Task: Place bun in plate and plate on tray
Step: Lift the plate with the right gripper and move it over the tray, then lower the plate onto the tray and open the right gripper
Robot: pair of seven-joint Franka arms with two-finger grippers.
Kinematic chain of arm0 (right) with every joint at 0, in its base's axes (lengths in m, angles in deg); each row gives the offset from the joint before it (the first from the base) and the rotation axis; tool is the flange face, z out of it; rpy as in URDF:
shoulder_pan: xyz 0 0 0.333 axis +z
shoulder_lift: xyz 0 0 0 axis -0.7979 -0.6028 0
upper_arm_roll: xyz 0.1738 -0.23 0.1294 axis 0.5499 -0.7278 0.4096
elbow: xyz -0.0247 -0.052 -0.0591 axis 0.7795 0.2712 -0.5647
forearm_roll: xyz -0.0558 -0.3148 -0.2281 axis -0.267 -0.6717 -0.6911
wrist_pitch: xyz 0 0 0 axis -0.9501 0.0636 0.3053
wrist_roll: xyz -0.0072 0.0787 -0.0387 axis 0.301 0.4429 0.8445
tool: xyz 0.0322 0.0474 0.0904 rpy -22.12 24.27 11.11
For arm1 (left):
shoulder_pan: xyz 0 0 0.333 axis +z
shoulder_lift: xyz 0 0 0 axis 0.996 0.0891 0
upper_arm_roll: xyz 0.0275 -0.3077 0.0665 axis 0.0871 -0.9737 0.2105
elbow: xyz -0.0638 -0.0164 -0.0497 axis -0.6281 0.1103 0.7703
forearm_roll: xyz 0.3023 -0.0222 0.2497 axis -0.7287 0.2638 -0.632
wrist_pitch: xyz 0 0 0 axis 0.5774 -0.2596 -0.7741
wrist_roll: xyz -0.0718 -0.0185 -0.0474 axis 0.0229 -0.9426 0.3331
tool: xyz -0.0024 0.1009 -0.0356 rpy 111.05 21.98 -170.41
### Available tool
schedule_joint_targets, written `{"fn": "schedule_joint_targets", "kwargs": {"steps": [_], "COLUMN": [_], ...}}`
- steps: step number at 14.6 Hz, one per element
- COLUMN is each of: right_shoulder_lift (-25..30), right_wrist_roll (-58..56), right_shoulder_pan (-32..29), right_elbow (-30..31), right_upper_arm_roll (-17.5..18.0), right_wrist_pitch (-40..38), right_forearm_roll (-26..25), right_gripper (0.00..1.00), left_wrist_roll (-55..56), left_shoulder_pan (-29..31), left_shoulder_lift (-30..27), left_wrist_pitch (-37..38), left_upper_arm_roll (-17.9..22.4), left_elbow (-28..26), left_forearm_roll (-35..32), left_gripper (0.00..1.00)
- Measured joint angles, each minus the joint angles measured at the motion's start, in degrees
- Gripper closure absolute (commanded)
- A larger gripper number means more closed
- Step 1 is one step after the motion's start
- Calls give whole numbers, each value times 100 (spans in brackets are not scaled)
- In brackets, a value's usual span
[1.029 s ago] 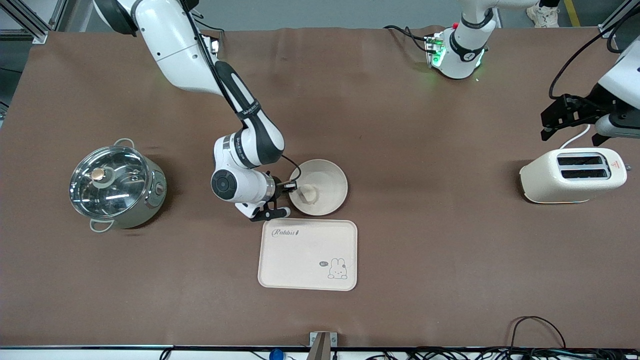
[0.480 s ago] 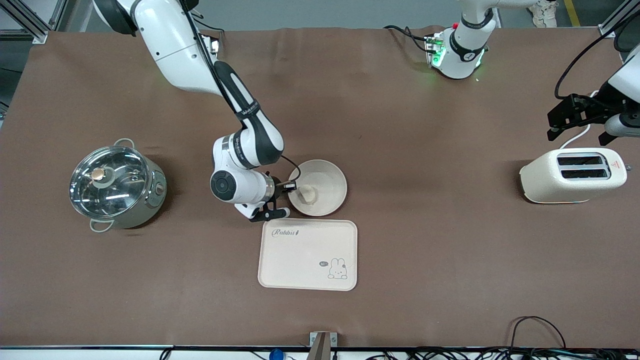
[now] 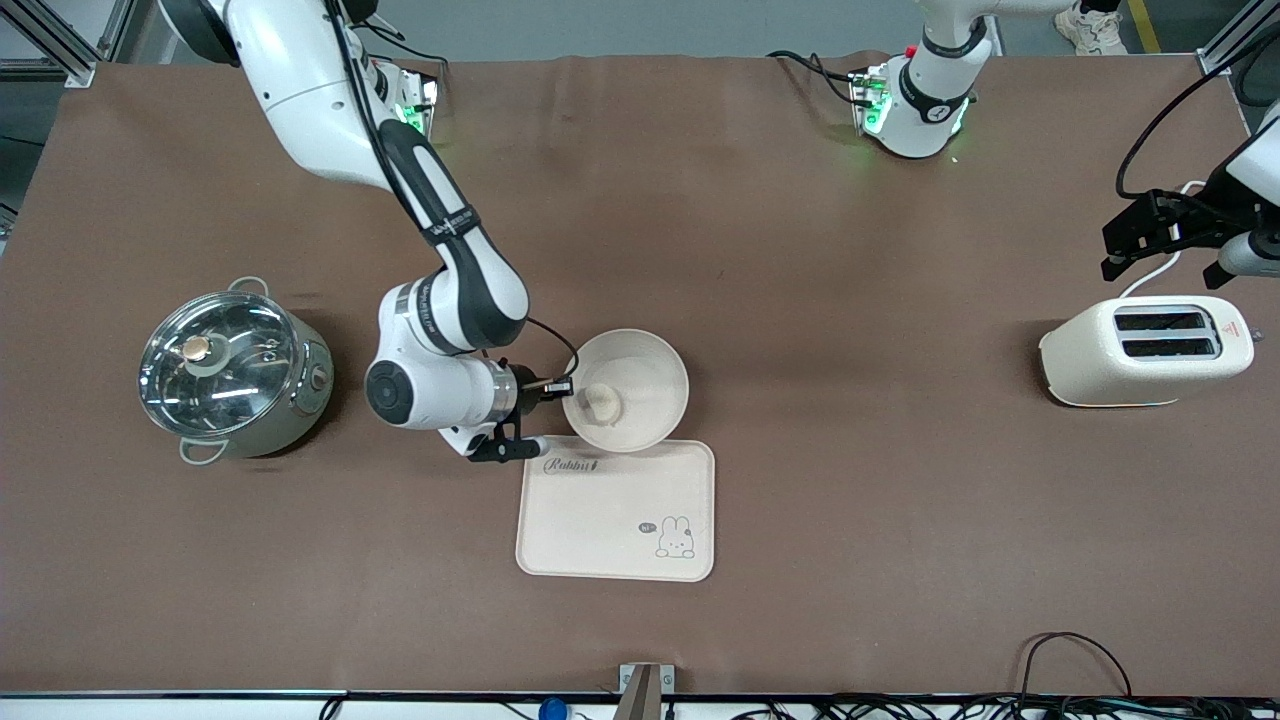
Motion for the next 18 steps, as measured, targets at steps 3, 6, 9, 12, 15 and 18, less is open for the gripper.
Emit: {"fn": "schedule_joint_targets", "kwargs": {"steps": [3, 6, 9, 12, 15, 18], "right_shoulder_lift": [-2, -103, -443, -1073, -1570, -1815], "right_wrist_roll": [507, 866, 900, 901, 902, 902], "right_shoulder_pan": [-42, -57, -118, -165, -274, -312], "right_elbow": [-360, -702, -933, -1510, -2002, -2141], "right_upper_arm_roll": [-1, -1, -3, -8, -13, -14], "right_wrist_pitch": [18, 258, 879, 1221, 1388, 1478], "right_forearm_roll": [169, 171, 171, 172, 172, 168], "right_gripper": [99, 99, 99, 99, 99, 99], "left_wrist_roll": [0, 0, 1, 1, 1, 1], "left_shoulder_pan": [1, 29, 44, 47, 70, 123], "left_shoulder_lift": [26, 42, 45, 47, 51, 58], "left_wrist_pitch": [3, 5, 5, 5, 6, 6], "left_upper_arm_roll": [0, 3, 3, 3, 5, 6], "left_elbow": [0, 0, 1, 2, 4, 4], "left_forearm_roll": [0, 0, 56, 260, 269, 269], "left_gripper": [0, 0, 0, 0, 0, 0]}}
